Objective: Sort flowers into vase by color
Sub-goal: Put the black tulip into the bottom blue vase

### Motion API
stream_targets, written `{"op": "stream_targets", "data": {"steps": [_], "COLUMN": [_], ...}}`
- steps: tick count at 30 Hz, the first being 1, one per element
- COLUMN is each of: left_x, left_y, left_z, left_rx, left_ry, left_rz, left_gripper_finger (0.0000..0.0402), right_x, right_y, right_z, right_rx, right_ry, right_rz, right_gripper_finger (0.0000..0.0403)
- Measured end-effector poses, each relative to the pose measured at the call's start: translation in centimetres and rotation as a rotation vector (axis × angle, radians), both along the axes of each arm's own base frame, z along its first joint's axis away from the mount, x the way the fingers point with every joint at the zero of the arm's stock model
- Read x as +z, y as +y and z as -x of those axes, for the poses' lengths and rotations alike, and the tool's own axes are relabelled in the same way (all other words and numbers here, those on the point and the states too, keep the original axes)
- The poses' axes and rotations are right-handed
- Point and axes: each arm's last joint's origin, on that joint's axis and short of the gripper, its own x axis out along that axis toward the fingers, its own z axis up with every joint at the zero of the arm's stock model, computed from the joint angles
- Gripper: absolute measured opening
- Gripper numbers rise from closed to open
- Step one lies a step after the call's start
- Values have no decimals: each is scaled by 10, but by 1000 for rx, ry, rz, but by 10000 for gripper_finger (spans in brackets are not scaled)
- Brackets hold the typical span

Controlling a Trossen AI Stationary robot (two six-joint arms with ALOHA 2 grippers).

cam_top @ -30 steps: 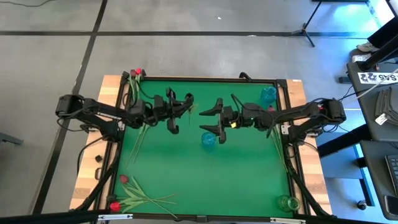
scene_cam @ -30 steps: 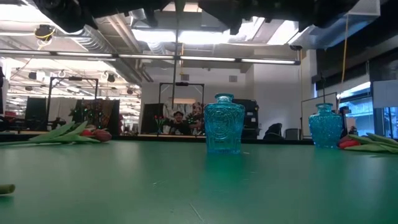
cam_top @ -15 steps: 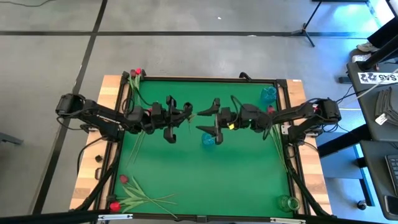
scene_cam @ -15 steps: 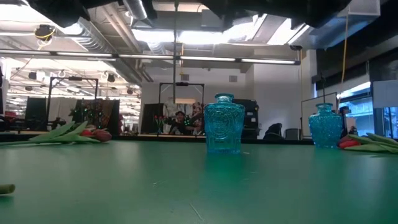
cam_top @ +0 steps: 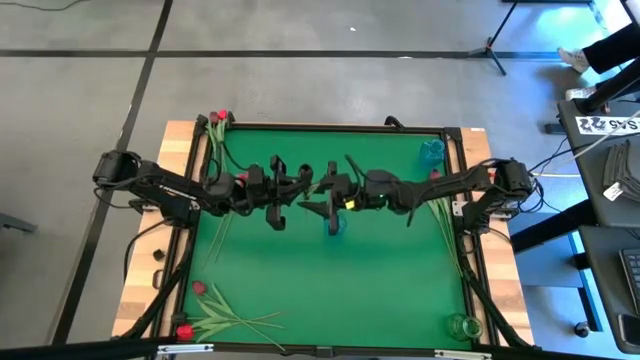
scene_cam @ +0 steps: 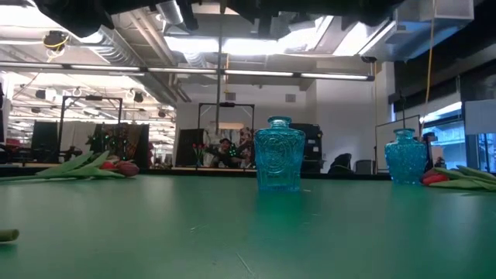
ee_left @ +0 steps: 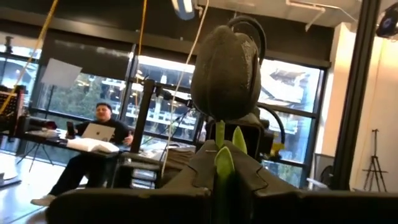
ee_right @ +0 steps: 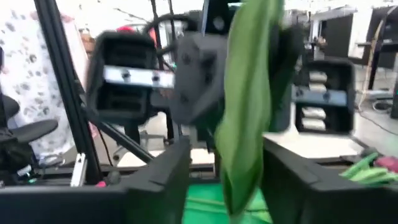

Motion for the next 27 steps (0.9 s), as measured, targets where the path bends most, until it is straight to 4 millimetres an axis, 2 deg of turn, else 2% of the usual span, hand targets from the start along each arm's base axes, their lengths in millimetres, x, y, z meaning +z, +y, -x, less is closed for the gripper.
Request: {"op": "stream_targets", "data": {"steps": [5, 7, 12, 16, 20, 23, 27], "left_x": [-3, -4, 6, 20, 26, 25, 22], "left_y": [0, 0, -2, -5, -11, -19, -32], "left_z": [-1, -1, 13, 39, 67, 80, 82], "left_rx": [-2, -4, -6, -25, -68, -123, -191], "left_ry": [35, 57, 141, 242, 354, 417, 442], "left_rz": [-3, -6, -10, -23, -37, -37, -52], "left_gripper_finger": [56, 75, 120, 144, 156, 157, 153], "right_x": [0, -1, -2, 28, 55, 64, 65], "right_y": [-1, 0, -1, -3, -3, -4, -4], "right_z": [0, 0, 4, 25, 49, 62, 67], "right_rx": [-3, -3, -16, -57, -42, -37, -38], "right_ry": [1, 11, 86, 59, 36, 69, 101], "right_rz": [-2, -2, -12, 27, -34, -106, -160], "right_gripper_finger": [37, 13, 27, 9, 17, 15, 7]}}
